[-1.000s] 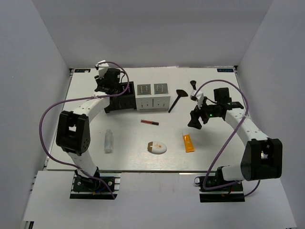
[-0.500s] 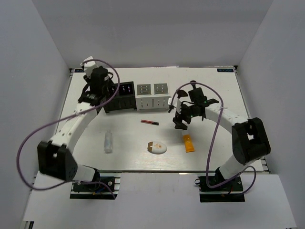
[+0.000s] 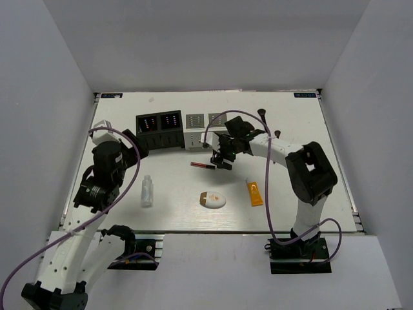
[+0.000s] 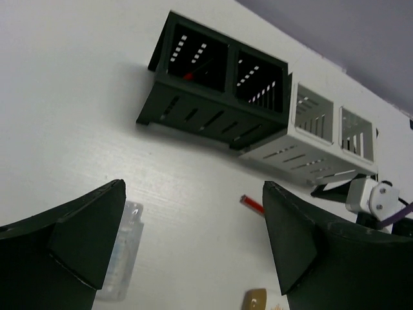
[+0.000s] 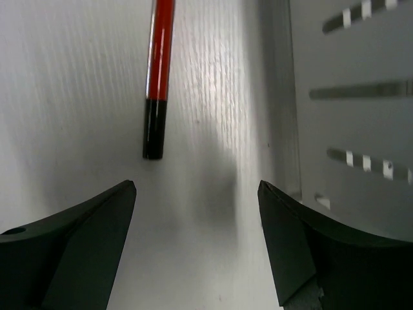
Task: Organize the makeup
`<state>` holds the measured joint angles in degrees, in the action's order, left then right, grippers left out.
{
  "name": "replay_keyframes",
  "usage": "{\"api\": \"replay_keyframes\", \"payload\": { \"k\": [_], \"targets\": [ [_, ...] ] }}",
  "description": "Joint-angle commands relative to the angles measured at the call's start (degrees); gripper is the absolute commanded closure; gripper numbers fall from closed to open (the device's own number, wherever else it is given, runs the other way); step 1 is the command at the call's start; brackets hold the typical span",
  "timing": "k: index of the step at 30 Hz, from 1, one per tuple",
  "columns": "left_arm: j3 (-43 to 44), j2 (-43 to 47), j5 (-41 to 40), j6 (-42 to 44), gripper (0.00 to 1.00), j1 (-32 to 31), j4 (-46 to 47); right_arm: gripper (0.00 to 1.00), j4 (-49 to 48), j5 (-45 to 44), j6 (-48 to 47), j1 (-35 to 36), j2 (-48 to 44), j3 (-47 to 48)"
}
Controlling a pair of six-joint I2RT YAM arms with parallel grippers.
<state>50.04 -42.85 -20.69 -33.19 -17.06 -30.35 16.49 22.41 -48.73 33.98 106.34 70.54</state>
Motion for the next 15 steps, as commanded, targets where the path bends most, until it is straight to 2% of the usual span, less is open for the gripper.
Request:
{"api": "replay_keyframes", "payload": {
  "k": [1, 8, 15],
  "targets": [
    [-1.4, 3.2, 1.0, -2.5, 0.03, -0.1, -7.1, 0.18, 0.1, -1.1, 0.9, 2.7, 1.8, 3.6],
    [-3.6, 7.2, -0.1, -6.1, 0.03, -0.1, -10.4, 0.17, -0.6, -2.5, 2.8, 6.0, 4.8, 4.7],
    [-2.5, 7.4, -1.1, -6.3, 0.03, -0.1, -13.5, 0.19, -1.1, -5.7, 6.9, 6.8, 9.4, 7.9]
  ]
}}
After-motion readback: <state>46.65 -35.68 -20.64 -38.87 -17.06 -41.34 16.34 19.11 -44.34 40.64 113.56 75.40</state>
